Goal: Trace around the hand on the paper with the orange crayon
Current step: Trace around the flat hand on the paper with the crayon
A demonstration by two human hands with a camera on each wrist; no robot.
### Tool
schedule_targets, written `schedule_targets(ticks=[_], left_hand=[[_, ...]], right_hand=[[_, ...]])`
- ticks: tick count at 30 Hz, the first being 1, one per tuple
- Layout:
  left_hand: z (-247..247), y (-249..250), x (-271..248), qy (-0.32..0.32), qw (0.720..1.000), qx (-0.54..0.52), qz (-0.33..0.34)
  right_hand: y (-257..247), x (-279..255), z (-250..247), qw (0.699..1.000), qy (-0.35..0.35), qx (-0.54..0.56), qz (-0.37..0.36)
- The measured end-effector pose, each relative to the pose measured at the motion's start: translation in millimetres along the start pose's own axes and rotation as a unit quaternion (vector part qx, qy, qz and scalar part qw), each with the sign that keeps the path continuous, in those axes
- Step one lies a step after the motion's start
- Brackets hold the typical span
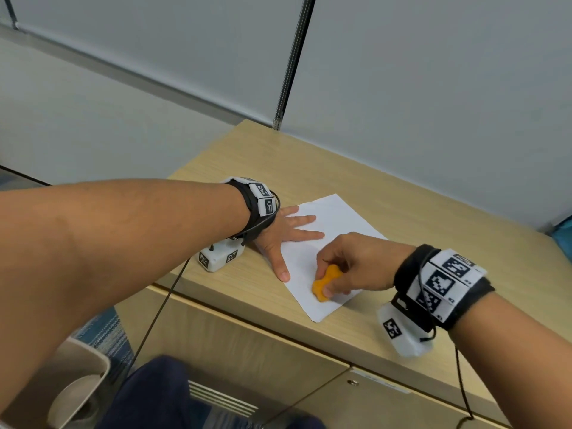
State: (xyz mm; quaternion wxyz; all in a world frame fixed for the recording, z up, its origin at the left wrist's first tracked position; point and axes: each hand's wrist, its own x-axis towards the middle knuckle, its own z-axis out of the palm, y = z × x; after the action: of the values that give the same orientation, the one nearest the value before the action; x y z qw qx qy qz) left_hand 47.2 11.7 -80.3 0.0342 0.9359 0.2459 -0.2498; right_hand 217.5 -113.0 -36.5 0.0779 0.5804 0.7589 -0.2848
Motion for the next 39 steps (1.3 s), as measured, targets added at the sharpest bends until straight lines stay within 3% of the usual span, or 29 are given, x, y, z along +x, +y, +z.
schedule_targets(ticks=[5,10,12,16,21,23,27,33,37,39], left_hand=[[-0.1,-1.0,0.1,-0.004,1.000,-0.006,0.002],[-0.9,0.1,-0.4,-0.005,1.000,0.006,-0.001],[-0.5,0.4,0.1,-0.005,1.000,0.005,0.000],[-0.2,-0.1,-0.5,-0.012,1.000,0.002,-0.002],[-3.4,2.4,-3.7,-0.015,1.000,-0.006,-0.003],[-3.7,3.5,-4.5,-0.014,1.000,-0.005,-0.002],[-3.6,4.5,-5.2,-0.015,1.000,0.006,-0.004],[-2.3,2.6,-4.1,-0.013,1.000,-0.005,-0.006],[-1.5,2.6,-2.1,-0.015,1.000,0.001,-0.002],[-1.2,1.5,-0.7,-0.016,1.000,0.005,0.001]], right_hand=[[-7.5,24.7,9.3,0.991,0.130,0.035,-0.011],[-6.1,0.5,3.1,1.000,-0.002,0.010,0.002],[-6.6,0.9,1.2,1.000,0.009,-0.006,0.003],[-5.5,14.5,3.4,0.994,0.110,-0.021,0.000],[-3.8,-4.5,-0.3,0.999,-0.017,-0.019,0.024],[-3.8,-3.9,-0.8,1.000,0.004,-0.020,0.021],[-2.5,5.3,9.4,0.993,0.117,0.006,0.017],[-5.4,-10.0,0.7,0.999,-0.010,0.006,0.033],[-7.4,4.9,9.7,0.990,0.139,0.009,0.034],[-7.0,5.2,9.6,0.993,0.115,0.004,0.026]])
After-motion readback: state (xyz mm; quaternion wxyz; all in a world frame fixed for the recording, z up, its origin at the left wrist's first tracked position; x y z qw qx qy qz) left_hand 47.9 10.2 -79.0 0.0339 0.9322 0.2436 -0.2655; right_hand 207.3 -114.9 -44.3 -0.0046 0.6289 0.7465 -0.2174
